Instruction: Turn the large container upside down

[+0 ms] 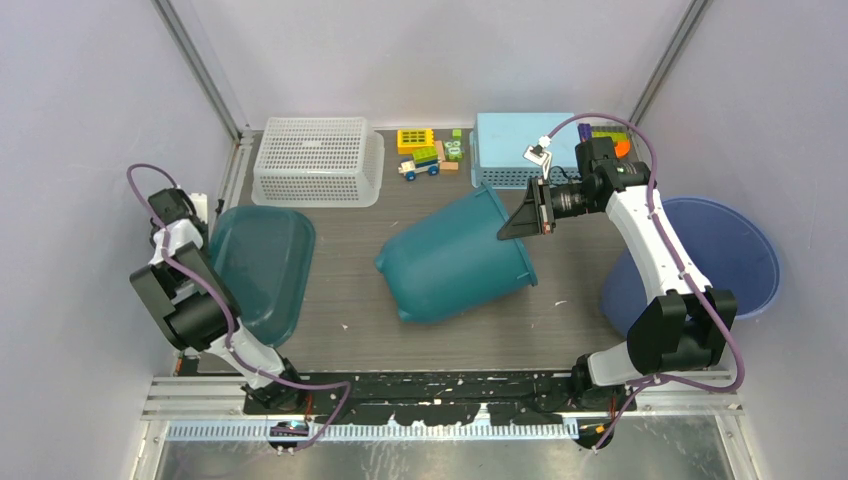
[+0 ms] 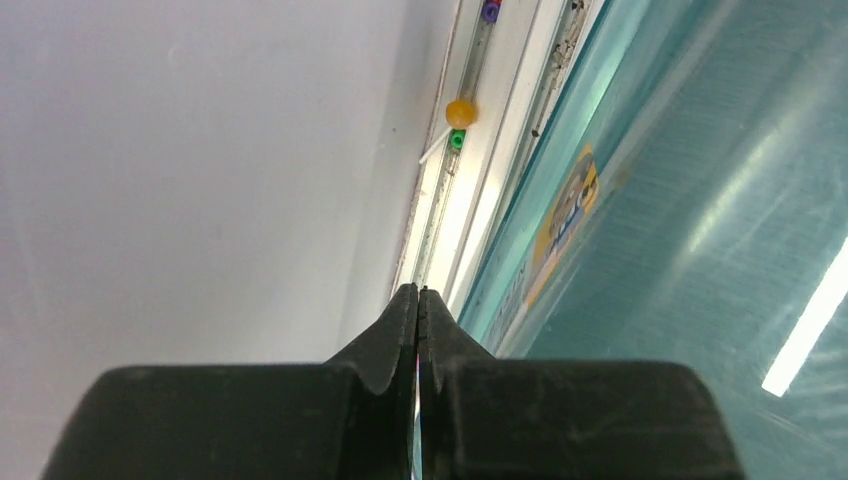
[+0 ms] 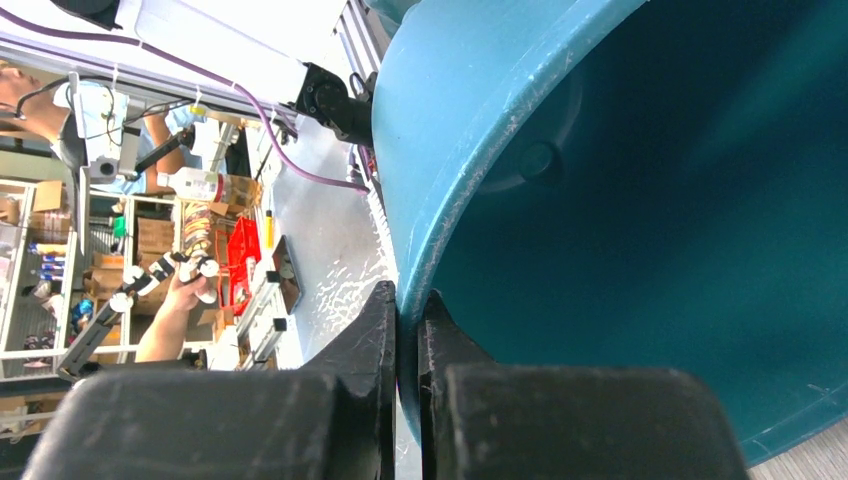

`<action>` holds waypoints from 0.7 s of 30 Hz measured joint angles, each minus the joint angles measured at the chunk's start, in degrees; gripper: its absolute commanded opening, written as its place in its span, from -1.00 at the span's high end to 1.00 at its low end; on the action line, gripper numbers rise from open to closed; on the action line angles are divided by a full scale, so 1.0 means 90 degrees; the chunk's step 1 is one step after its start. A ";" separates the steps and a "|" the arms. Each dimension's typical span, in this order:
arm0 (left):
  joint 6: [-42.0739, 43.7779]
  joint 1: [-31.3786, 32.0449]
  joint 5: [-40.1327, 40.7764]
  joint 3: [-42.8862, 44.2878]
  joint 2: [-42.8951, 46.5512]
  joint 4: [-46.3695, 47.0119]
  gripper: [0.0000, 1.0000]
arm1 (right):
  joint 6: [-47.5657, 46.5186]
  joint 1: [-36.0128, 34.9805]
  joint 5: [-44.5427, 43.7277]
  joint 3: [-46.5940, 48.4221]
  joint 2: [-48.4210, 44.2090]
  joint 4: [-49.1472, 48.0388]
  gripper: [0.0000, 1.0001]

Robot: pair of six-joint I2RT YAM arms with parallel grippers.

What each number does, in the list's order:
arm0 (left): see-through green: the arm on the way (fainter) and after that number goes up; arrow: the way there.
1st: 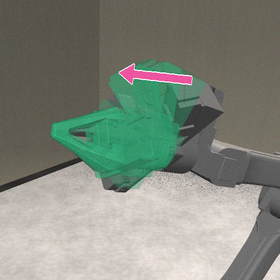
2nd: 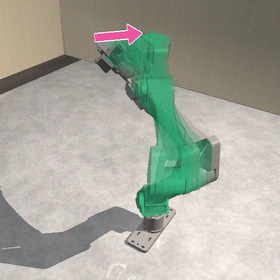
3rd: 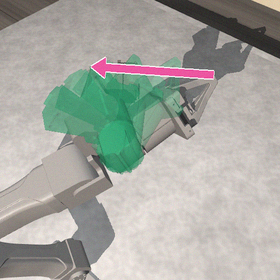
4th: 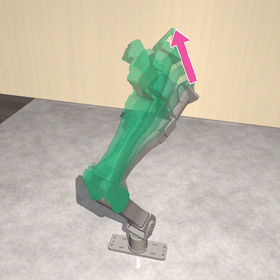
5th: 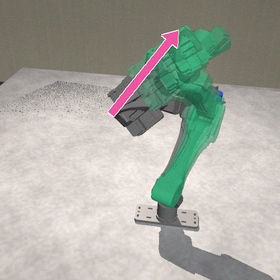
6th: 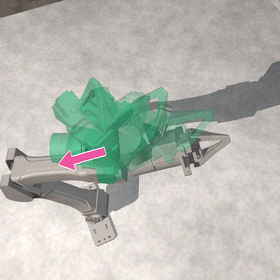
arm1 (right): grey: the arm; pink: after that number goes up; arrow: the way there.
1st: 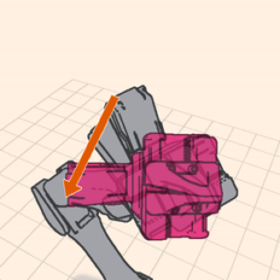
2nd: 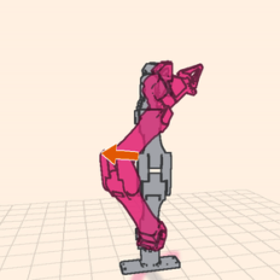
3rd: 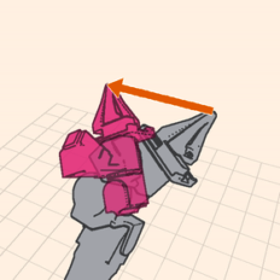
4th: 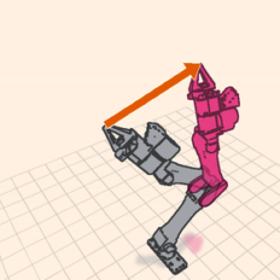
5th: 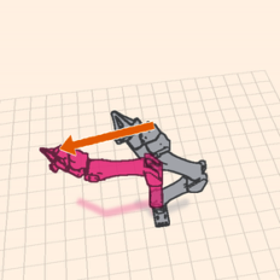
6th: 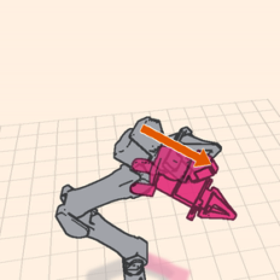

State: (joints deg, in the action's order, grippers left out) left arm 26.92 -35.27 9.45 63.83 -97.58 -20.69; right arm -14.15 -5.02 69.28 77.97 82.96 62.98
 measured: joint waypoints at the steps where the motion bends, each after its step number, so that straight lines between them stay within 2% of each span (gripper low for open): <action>1: -0.0044 0.0000 -0.0002 0.0000 0.0058 -0.0068 0.99 | 0.0012 0.0000 0.0000 0.0000 0.0000 0.0000 0.98; 21: -0.0406 0.0002 -0.0534 -0.0049 0.0335 -0.0583 0.99 | 0.0119 0.0000 -0.0051 -0.0022 -0.0104 -0.0083 0.98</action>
State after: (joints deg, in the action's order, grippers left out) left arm 23.27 -35.24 4.64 63.40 -94.56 -25.93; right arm -13.08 -5.02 68.82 77.78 82.02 62.24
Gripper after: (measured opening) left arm 0.010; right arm 0.092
